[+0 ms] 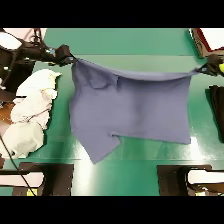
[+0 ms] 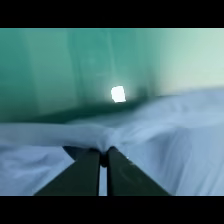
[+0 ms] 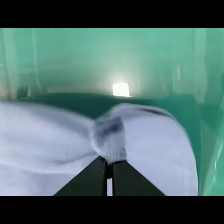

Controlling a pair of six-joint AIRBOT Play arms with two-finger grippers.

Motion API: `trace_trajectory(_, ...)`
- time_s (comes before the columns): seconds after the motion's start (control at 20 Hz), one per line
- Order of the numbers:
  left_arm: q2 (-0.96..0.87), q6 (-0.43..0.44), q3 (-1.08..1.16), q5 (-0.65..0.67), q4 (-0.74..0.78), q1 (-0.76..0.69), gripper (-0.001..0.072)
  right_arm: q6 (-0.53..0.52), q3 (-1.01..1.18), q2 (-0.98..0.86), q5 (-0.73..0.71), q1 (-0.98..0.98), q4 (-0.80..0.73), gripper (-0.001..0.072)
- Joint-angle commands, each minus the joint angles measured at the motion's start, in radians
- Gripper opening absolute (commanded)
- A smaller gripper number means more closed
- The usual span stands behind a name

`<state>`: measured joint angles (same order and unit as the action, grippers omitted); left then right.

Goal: Fold the shirts.

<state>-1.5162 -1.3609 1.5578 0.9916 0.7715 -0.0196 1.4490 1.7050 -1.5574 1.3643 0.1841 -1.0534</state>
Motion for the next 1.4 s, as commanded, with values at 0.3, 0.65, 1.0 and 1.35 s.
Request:
trace_trajectory(0.3, -0.09, 0.175, -0.009, -0.211, 0.075, 0.0, 0.0031, 0.0, 0.13, -0.138, -0.249, -0.039, -0.117, 0.0013)
trace_trajectory(0.65, -0.192, 0.17, -0.009, 0.028, 0.18, 0.0, 0.0031, 0.0, -0.138, -0.138, -0.239, -0.058, -0.125, 0.0014)
trace_trajectory(1.0, -0.22, 0.075, -0.006, 0.109, 0.222, 0.0, 0.0624, 0.02, -0.221, -0.135, -0.204, -0.089, -0.117, 0.0393)
trace_trajectory(1.35, -0.057, 0.005, -0.058, 0.347, 0.396, 0.051, 0.0624, -0.045, -0.325, 0.09, 0.027, 0.062, -0.117, 0.0378)
